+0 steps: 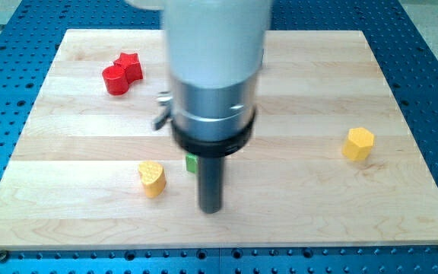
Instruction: Place the green blocks diagonal to each other
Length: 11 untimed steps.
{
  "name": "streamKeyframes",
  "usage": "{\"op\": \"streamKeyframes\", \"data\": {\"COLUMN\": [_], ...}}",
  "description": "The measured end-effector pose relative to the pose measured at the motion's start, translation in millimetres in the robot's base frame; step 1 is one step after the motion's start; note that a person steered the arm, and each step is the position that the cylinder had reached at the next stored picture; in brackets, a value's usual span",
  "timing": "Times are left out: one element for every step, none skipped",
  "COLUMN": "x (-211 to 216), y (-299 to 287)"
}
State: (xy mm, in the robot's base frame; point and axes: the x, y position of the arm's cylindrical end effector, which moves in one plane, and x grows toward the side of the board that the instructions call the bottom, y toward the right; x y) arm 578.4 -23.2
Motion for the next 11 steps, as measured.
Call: {"op": "streamKeyframes", "data": {"x": [-29, -61, -76, -88, -53, -50, -71, -106, -132, -132, -132], "y": [-6, -15, -34, -37, -34, -13, 1, -21, -42, -42, -40]}}
